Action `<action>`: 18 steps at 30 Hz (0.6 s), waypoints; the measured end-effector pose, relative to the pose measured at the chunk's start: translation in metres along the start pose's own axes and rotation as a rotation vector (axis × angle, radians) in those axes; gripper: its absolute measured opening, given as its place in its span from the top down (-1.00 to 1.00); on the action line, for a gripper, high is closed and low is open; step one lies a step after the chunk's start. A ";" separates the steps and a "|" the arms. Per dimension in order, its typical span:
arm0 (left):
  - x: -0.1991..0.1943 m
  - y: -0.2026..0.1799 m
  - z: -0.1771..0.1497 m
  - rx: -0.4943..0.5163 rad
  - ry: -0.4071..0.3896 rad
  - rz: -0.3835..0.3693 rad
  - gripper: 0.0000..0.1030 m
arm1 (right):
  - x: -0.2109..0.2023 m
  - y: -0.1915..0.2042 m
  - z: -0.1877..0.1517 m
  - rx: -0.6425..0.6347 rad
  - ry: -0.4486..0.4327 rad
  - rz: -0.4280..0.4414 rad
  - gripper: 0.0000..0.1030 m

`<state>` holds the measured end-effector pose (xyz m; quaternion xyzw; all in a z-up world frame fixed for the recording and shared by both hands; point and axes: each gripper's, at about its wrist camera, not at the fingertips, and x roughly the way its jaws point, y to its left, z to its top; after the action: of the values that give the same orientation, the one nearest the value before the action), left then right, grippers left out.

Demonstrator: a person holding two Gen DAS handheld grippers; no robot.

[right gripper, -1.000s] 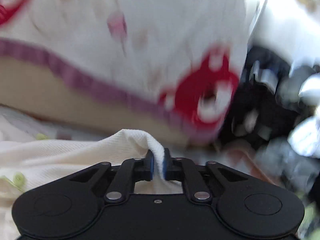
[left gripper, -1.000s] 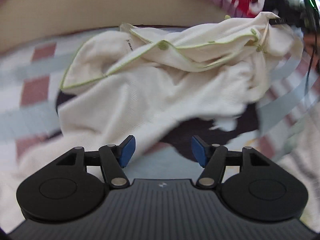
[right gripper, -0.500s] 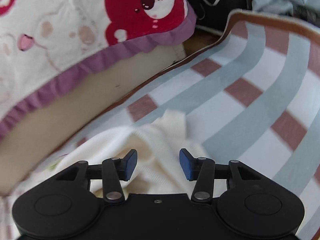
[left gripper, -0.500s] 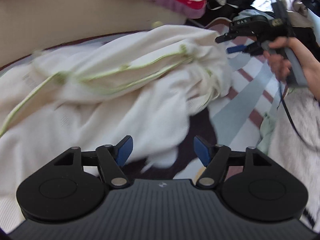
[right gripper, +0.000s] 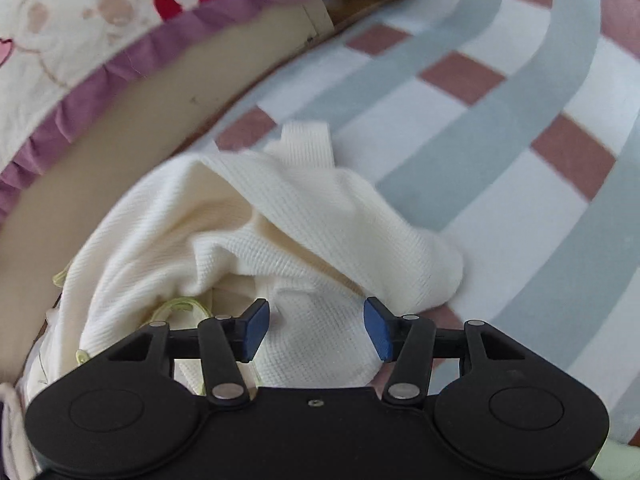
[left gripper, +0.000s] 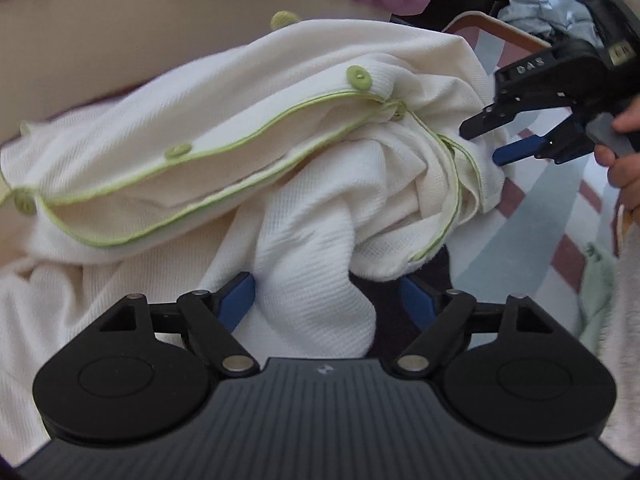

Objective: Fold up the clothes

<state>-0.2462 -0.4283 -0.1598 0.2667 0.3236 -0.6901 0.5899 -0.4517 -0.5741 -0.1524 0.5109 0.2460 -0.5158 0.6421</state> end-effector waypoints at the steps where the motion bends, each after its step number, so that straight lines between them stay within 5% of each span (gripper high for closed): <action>1: -0.001 -0.001 0.000 0.012 0.000 0.012 -0.49 | 0.003 0.003 -0.001 -0.018 0.013 -0.001 -0.17; 3: -0.005 -0.002 0.001 0.045 -0.001 0.057 0.08 | 0.008 0.008 -0.003 -0.057 0.035 -0.009 -0.34; 4: -0.007 0.000 0.001 0.057 0.000 0.082 0.79 | 0.011 0.010 -0.004 -0.073 0.054 -0.009 -0.37; 5: -0.009 0.003 0.001 0.067 0.002 0.106 0.87 | 0.016 0.011 -0.006 -0.086 0.085 -0.006 -0.44; 7: -0.012 0.011 0.002 0.043 0.011 0.117 0.87 | 0.022 0.017 -0.009 -0.130 0.109 -0.009 -0.67; 10: -0.011 0.014 0.006 0.027 0.020 0.113 0.78 | 0.028 0.026 -0.013 -0.201 0.117 -0.017 -0.67; 12: -0.006 0.010 0.007 0.030 0.022 0.105 0.48 | 0.028 0.029 -0.015 -0.248 0.086 -0.025 -0.56; 14: -0.002 0.001 0.006 0.047 0.014 0.060 -0.21 | 0.028 0.030 -0.016 -0.270 0.067 -0.020 -0.39; 16: 0.007 -0.015 0.002 0.141 0.014 0.062 -0.15 | 0.026 0.028 -0.016 -0.263 0.048 -0.007 -0.18; 18: 0.009 -0.019 0.006 0.215 0.009 0.127 0.55 | 0.025 0.027 -0.017 -0.255 0.030 0.006 -0.14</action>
<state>-0.2664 -0.4375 -0.1602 0.3515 0.2328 -0.6807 0.5991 -0.4151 -0.5704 -0.1690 0.4334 0.3179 -0.4707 0.6997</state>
